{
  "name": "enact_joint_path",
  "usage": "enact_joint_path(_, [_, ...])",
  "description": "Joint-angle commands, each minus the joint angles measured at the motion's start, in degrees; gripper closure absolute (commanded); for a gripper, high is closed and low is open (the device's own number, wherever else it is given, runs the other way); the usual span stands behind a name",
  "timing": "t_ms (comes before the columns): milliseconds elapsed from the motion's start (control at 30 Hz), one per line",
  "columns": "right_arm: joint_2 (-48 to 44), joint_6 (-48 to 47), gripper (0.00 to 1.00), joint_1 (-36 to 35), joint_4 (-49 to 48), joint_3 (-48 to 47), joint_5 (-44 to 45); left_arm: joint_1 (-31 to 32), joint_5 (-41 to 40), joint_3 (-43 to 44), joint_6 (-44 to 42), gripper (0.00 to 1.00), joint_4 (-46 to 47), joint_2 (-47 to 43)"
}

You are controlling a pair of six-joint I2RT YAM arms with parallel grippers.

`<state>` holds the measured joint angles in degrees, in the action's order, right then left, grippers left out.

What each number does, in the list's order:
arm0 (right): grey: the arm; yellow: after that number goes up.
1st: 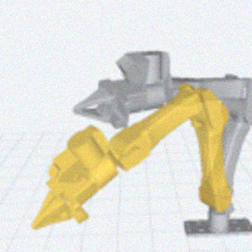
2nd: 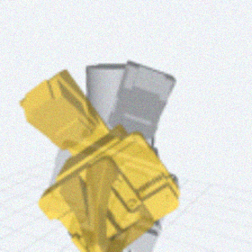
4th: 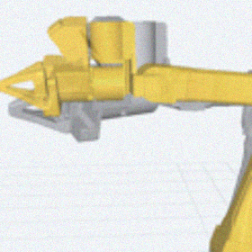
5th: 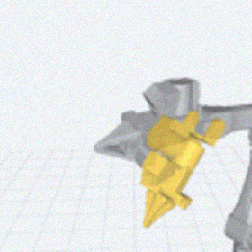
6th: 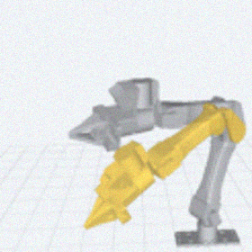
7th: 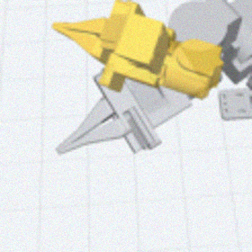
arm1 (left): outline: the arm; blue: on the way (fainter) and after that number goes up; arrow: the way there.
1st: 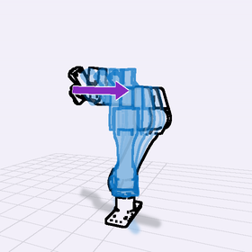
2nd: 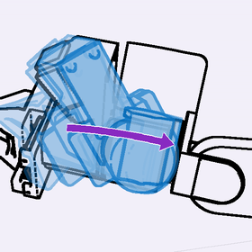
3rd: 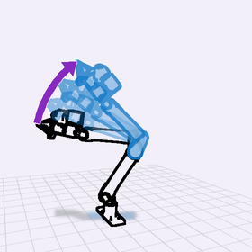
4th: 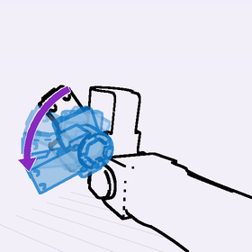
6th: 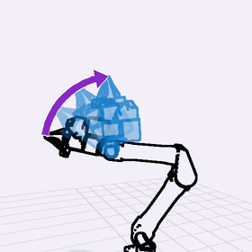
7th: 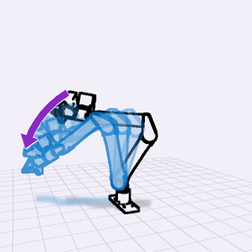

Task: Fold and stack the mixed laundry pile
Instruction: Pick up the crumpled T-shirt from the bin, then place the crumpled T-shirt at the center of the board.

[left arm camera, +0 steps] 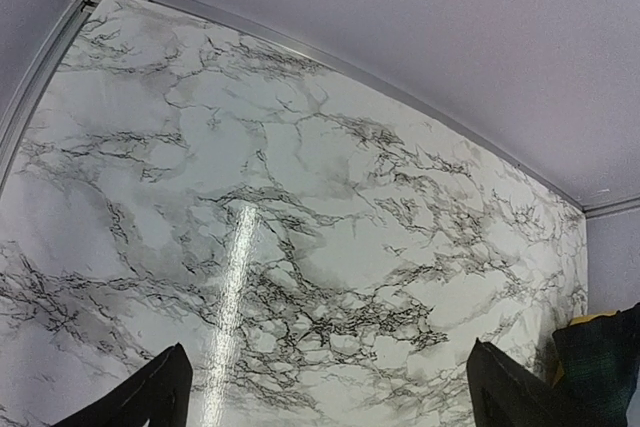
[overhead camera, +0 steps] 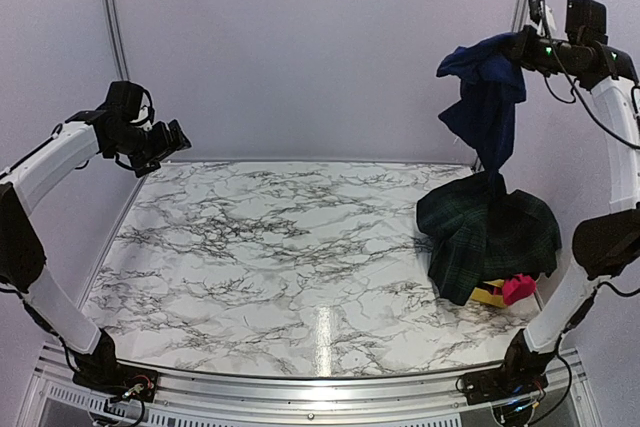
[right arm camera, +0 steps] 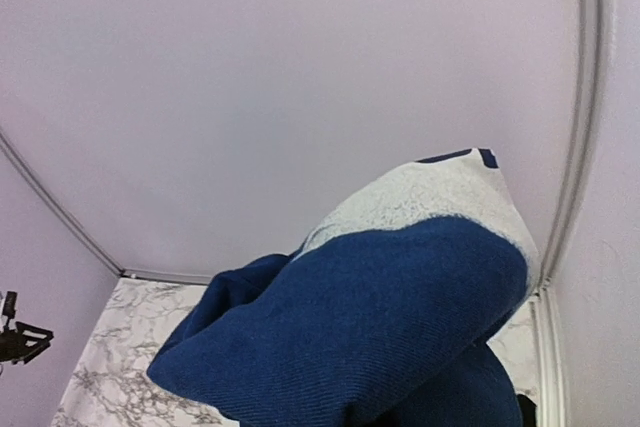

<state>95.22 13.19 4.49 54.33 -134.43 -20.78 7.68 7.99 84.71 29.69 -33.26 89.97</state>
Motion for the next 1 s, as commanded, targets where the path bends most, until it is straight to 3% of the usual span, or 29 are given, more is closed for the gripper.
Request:
enact_joint_path(0, [2.6,6.1,1.0,-7.6,-11.1,-3.3,-7.5,-1.9,-0.7,0.8,1.3,0.01,-0.3,-2.9])
enact_joint_path(433, [18.3,17.2,1.0,-36.1,-29.0,-7.8,-13.9,-4.4,-0.3,-1.6,2.7,0.01,0.7,-6.1])
enact_joint_path(600, [22.7,26.1,1.0,-39.8,-42.2,-6.9,-22.0,-5.5,-0.5,-3.0,2.7,0.01,0.8,-8.0])
enact_joint_path(700, [20.7,31.9,1.0,-37.6,-50.7,6.8,-27.3,-5.8,-0.2,-3.9,2.3,0.01,0.8,-9.3])
enact_joint_path(767, [15.7,32.9,0.74,-34.2,-55.6,23.2,-27.3,-5.8,0.8,-4.5,1.1,0.01,0.9,-10.2])
enact_joint_path(800, [13.5,30.6,0.54,-32.2,-51.3,29.9,-25.3,-5.8,2.2,-5.0,0.1,0.01,1.1,-10.6])
enact_joint_path(833, [12.9,26.9,0.42,-30.0,-43.6,33.7,-21.6,-5.8,3.1,-5.5,-0.5,0.01,1.2,-11.0])
enact_joint_path(900, [12.8,16.5,0.33,-27.1,-28.7,37.7,-14.1,-5.5,4.6,-7.0,-2.2,0.01,1.4,-11.8])
enact_joint_path(967, [11.9,8.8,0.28,-27.0,-19.9,38.8,-5.0,-4.5,5.4,-8.9,-4.0,0.01,1.4,-12.5])
